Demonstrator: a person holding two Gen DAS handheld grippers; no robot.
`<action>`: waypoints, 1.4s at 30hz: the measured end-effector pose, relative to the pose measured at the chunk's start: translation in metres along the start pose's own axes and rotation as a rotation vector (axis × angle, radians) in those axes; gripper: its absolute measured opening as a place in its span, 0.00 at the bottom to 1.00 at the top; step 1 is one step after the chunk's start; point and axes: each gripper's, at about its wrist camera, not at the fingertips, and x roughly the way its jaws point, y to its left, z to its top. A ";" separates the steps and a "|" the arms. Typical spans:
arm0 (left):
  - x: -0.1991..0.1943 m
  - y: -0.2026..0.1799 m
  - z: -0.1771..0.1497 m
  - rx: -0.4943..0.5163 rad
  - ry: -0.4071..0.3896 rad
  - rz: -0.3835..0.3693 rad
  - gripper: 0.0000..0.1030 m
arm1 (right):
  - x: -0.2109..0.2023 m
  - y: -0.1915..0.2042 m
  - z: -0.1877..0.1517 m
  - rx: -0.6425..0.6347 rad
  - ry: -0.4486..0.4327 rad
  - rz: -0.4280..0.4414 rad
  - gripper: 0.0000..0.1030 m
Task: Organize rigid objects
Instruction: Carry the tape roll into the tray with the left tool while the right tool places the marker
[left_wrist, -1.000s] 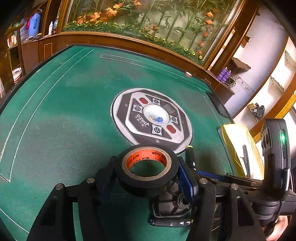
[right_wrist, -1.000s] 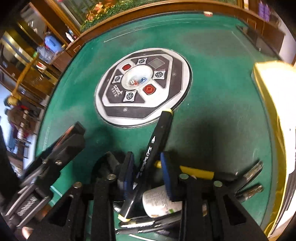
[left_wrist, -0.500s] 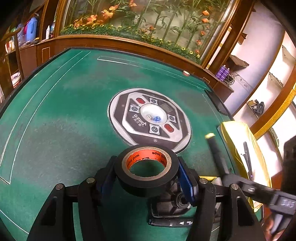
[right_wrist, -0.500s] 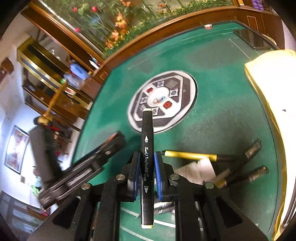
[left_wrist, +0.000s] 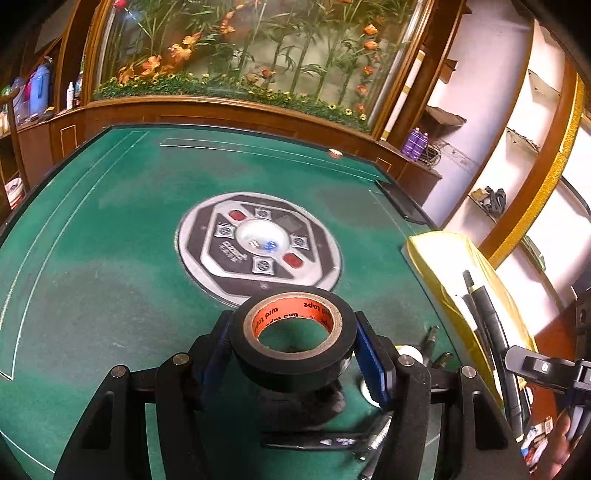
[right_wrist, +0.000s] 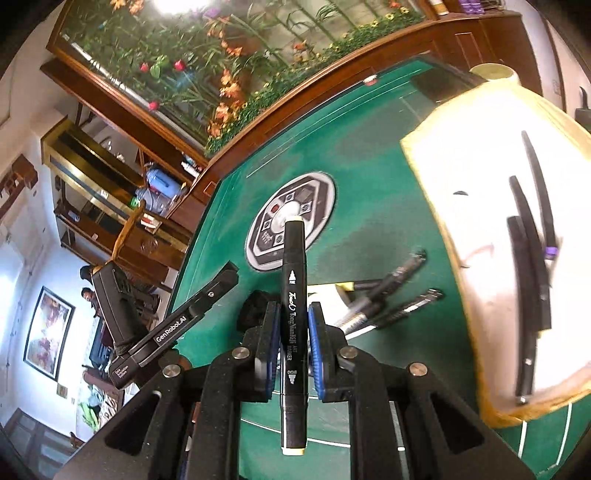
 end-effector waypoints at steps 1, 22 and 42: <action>-0.001 -0.004 -0.001 0.007 -0.001 0.000 0.64 | -0.008 -0.003 -0.001 -0.002 -0.012 -0.006 0.14; -0.007 -0.161 -0.013 0.239 0.067 -0.180 0.64 | -0.097 -0.089 0.015 0.129 -0.206 -0.078 0.14; 0.073 -0.262 -0.048 0.346 0.197 -0.218 0.64 | -0.070 -0.166 0.068 0.109 -0.175 -0.394 0.14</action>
